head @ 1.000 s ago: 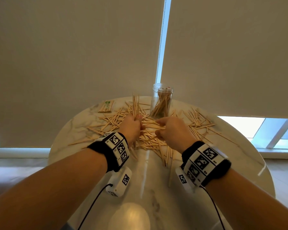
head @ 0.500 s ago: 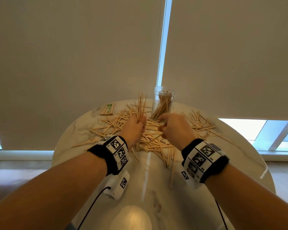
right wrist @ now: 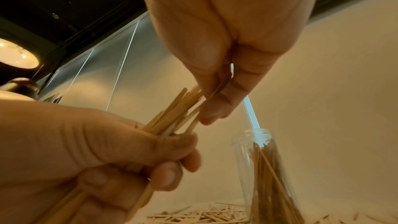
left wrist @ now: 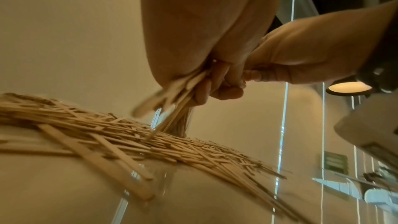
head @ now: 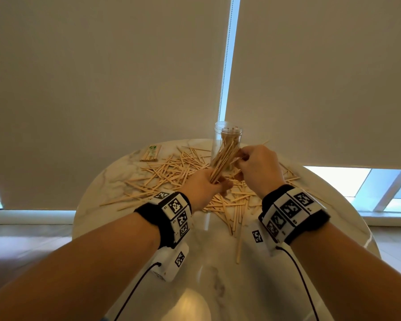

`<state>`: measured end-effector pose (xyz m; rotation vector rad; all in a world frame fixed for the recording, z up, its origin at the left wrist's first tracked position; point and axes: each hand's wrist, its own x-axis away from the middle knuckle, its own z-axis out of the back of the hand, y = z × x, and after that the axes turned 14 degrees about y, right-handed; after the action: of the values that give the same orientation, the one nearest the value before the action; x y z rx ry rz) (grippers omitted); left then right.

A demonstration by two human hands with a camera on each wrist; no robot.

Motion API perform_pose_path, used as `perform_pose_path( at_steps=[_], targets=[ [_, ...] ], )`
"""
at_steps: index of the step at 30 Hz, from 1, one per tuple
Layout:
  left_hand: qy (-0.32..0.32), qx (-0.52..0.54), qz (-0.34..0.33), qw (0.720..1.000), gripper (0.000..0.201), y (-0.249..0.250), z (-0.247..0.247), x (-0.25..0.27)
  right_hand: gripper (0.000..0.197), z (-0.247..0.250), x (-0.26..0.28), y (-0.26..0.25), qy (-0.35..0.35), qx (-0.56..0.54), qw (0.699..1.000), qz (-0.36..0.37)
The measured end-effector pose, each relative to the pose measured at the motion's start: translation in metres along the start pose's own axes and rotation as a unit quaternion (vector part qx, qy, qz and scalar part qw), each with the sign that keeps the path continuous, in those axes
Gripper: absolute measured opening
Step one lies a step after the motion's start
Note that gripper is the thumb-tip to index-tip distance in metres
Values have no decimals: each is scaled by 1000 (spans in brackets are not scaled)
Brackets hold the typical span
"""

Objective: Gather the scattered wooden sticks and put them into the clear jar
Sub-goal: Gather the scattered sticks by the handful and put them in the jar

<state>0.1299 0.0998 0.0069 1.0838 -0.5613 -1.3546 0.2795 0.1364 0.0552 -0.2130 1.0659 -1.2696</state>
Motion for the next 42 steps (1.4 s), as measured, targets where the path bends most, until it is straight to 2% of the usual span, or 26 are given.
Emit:
perform_pose_path(
  at_steps=[2, 5, 7, 9, 11, 14, 16, 18, 21, 23, 25, 29, 31, 32, 34, 35, 38, 40, 42],
  targets=[
    [-31, -10, 11, 999, 15, 0, 1, 1, 25, 1, 0, 3, -3, 41, 999, 9],
    [-66, -31, 33, 997, 20, -1, 3, 5, 28, 11, -3, 11, 19, 126, 992, -2],
    [-41, 0, 65, 997, 23, -4, 5, 4, 25, 18, -7, 15, 29, 181, 983, -19],
    [1, 40, 99, 994, 26, -8, 7, -1, 30, 20, -8, 17, 20, 190, 981, -27],
    [44, 103, 142, 983, 28, -9, 9, -7, 30, 17, -5, 16, -27, 108, 993, -37],
    [48, 234, 213, 948, 29, -2, 7, -11, 30, 10, 10, 5, -127, -25, 990, -61],
    [48, 293, 233, 926, 29, 5, 5, -8, 31, 1, 20, -4, -203, -24, 978, -39],
    [56, 313, 221, 922, 30, 10, -1, -8, 33, -9, 26, -11, -252, 39, 967, 25],
    [71, 344, 225, 909, 36, 12, -7, -5, 30, -18, 24, -17, -262, 139, 944, 144],
    [72, 369, 241, 895, 42, 9, -8, -4, 30, -20, 22, -23, -279, 170, 930, 171],
    [77, 365, 235, 898, 44, 7, -8, -5, 31, -23, 20, -22, -285, 194, 920, 185],
    [127, 330, 193, 915, 40, 5, 1, -12, 42, -21, 21, -13, -234, 85, 961, 122],
    [136, 334, 182, 915, 42, 7, 7, -17, 57, -19, 24, -12, -257, 48, 956, 131],
    [133, 329, 178, 918, 45, 7, 8, -20, 56, -20, 26, -12, -290, 22, 948, 127],
    [112, 312, 168, 928, 51, 4, 7, -23, 25, -28, 31, -10, -332, -39, 936, 114],
    [95, 303, 165, 934, 54, 1, 6, -25, 12, -33, 32, -9, -326, -59, 938, 104],
    [60, 333, 155, 928, 53, -6, 4, -34, 14, -50, 26, 2, -287, -69, 954, 59],
    [78, 331, 145, 929, 54, -9, 3, -45, 13, -55, 16, 3, -263, -46, 960, 81],
    [119, 309, 135, 934, 53, -11, 4, -60, 18, -53, 2, -1, -291, -17, 952, 94]
  ],
)
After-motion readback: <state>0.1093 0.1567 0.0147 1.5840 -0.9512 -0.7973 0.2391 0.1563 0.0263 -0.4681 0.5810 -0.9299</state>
